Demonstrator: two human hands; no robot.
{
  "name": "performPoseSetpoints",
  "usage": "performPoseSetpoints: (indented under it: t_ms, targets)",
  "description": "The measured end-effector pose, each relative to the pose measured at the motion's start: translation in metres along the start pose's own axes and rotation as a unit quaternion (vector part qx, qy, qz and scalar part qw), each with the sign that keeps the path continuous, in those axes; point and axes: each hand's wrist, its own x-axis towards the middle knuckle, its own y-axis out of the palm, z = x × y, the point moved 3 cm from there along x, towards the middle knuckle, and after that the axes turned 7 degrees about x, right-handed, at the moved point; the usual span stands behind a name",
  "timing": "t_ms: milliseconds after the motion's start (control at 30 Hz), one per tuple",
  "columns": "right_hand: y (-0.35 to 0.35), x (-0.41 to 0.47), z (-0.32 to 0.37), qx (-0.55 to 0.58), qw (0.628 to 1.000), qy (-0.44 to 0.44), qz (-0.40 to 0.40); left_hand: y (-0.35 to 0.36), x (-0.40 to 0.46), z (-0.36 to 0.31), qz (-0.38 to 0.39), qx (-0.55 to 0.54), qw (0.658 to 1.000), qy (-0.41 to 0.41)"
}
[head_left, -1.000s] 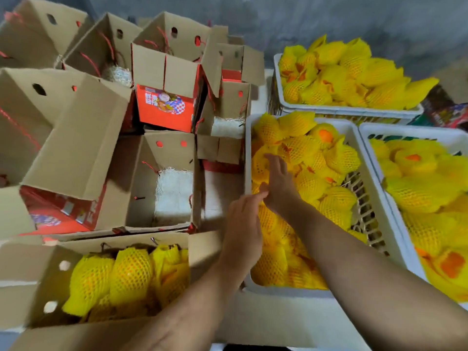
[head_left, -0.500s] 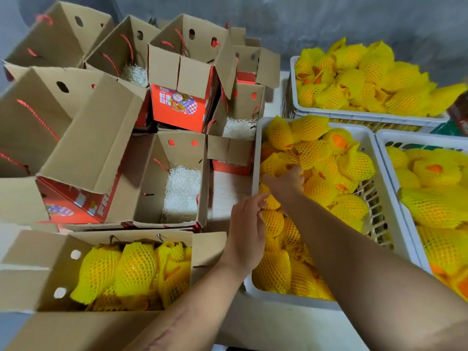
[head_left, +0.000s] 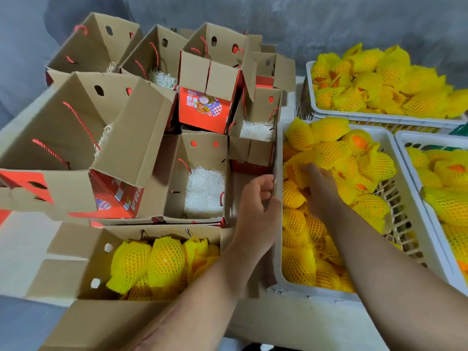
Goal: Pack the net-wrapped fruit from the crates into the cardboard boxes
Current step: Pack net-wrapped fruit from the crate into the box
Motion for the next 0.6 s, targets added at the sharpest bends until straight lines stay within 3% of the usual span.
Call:
performPoseSetpoints:
  t_ms: [67,133,200,267,367,600]
  targets:
    - [0.001,-0.029,0.010,0.011,0.998,-0.054,0.040,-0.019,0.004,-0.001,-0.002,0.032,0.999,0.044]
    - [0.015,-0.067,0.014,0.053,0.992,-0.075,0.091,-0.040,0.007,-0.003,0.020,0.095,0.985,0.145]
    - [0.038,-0.105,0.008,0.111,0.978,-0.041,0.170,-0.063,0.005,0.001,0.075,0.073,0.976,0.193]
    - [0.064,-0.138,-0.003,0.167,0.956,0.031,0.238,-0.092,-0.001,0.012,0.095,0.013,0.980,0.174]
    - [0.100,-0.178,-0.019,0.201,0.943,0.087,0.249,-0.138,-0.019,0.031,0.046,0.007,0.987,0.154]
    - [0.166,-0.238,-0.052,0.252,0.921,0.108,0.275,-0.228,-0.040,0.075,0.032,-0.120,0.988,0.094]
